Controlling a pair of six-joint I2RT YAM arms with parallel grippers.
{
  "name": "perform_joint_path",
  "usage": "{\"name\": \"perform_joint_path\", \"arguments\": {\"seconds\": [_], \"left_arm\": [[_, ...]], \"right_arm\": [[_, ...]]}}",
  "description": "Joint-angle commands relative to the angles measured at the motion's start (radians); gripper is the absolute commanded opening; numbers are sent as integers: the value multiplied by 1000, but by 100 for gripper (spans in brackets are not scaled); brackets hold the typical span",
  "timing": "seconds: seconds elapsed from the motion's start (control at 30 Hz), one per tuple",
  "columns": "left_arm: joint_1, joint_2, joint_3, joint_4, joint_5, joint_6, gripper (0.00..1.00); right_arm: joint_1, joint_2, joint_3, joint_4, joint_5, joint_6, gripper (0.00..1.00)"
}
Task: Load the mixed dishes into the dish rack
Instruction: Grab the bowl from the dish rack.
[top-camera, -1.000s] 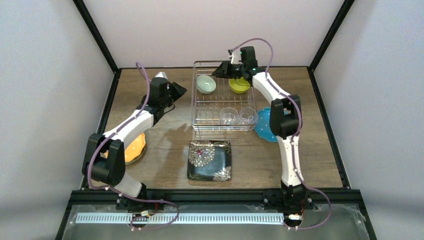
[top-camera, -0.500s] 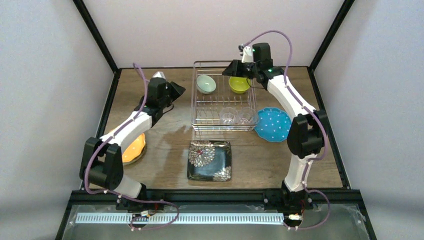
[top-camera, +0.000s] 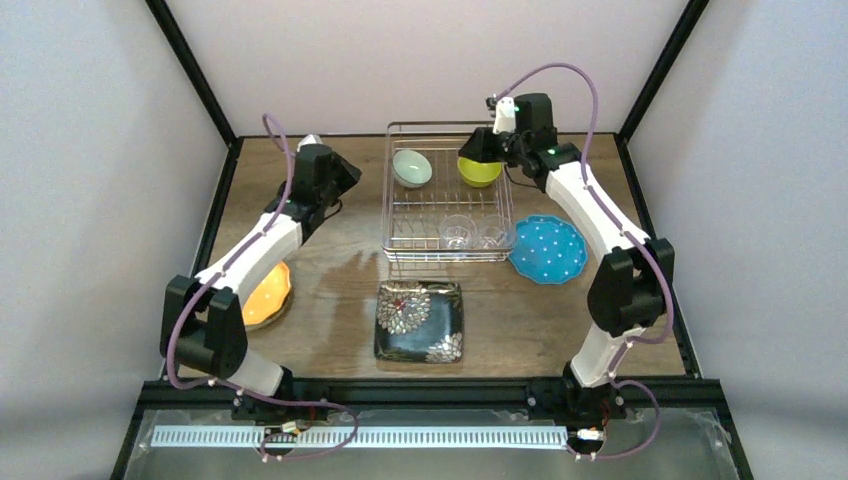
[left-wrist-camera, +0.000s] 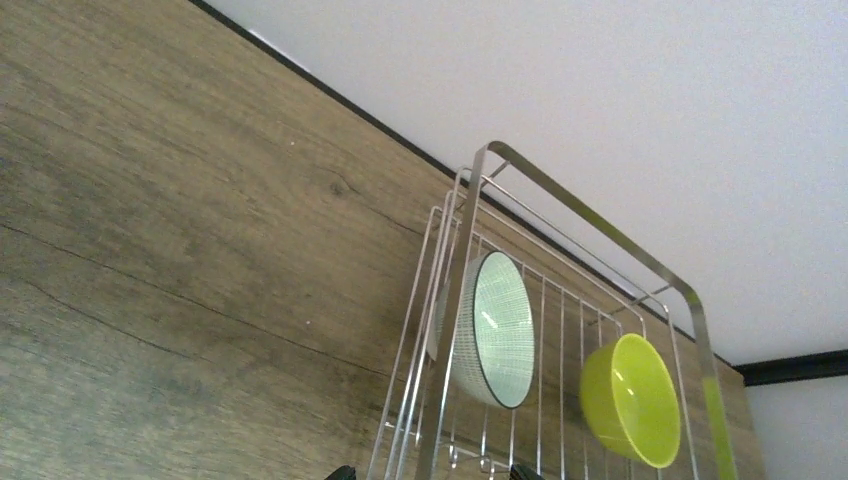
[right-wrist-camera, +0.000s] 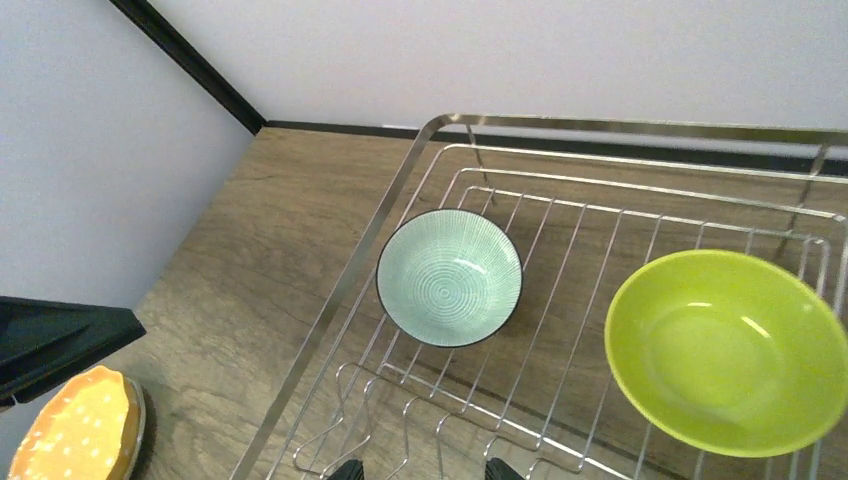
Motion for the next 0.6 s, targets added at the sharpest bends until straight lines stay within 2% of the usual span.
{"name": "perform_joint_path", "arguments": {"seconds": [0.0, 0.1, 0.2, 0.4, 0.57], "left_arm": [[-4, 62, 61, -30, -24, 25, 90], [-2, 132, 137, -57, 0, 45, 90], [-4, 156, 142, -39, 7, 30, 90], [-3, 207, 181, -14, 30, 32, 90], [-2, 276, 251, -12, 56, 38, 90]], "right_arm": [[-2, -49, -6, -15, 75, -72, 70], [1, -26, 50, -104, 135, -119, 69], [9, -20, 43, -114, 206, -144, 69], [59, 94, 142, -221, 342, -194, 69], [86, 183, 214, -250, 399, -206, 70]]}}
